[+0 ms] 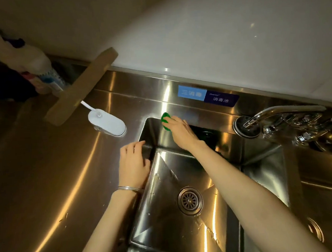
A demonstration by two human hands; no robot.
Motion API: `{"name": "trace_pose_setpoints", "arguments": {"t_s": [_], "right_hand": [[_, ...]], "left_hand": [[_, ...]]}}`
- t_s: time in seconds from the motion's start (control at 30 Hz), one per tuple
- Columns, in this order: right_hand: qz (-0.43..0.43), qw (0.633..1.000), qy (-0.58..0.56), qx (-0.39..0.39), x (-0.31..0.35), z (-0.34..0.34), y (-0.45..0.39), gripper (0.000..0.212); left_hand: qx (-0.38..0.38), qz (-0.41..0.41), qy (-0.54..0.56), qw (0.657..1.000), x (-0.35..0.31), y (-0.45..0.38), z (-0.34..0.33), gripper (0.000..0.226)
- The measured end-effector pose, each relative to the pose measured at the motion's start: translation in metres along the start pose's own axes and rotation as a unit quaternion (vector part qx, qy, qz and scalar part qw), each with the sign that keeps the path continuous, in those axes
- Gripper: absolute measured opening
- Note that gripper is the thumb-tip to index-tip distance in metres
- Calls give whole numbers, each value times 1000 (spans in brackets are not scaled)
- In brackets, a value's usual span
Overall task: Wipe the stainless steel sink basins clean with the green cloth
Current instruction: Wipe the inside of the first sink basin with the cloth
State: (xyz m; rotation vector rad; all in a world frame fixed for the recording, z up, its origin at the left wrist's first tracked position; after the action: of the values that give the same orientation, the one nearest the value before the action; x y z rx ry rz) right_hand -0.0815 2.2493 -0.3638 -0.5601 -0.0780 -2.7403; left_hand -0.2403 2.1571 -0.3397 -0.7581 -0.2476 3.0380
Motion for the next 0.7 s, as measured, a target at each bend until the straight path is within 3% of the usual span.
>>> {"name": "trace_pose_setpoints", "arguments": {"t_s": [0.2,0.33,0.5,0.7], "right_hand": [[77,995,15,59,47,-27,-8,67],[43,999,-23,14,68,-40,10,69],[193,981,2,32,118,-60,19,63],[181,981,34,62,162,-90,62,74]], "left_hand": [[3,42,-26,999,40,34,21,46],[13,49,-28,998,63,55,31,47],[-5,63,-19,998,85,75,46,46],[-20,61,-1,998,101,89,67,53]]}}
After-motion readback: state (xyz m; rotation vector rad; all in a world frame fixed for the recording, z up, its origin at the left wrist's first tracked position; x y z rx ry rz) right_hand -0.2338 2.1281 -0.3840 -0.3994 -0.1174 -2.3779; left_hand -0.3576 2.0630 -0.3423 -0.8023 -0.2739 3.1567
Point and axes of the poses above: each hand's wrist, its own y-axis away from the middle knuckle, its own z-axis out of the back of the hand, x = y × z, the point moved 4 cm from there along -y, towards the middle knuckle, and after that the axes turned 6 degrees about -x, right-handed, at the moved point
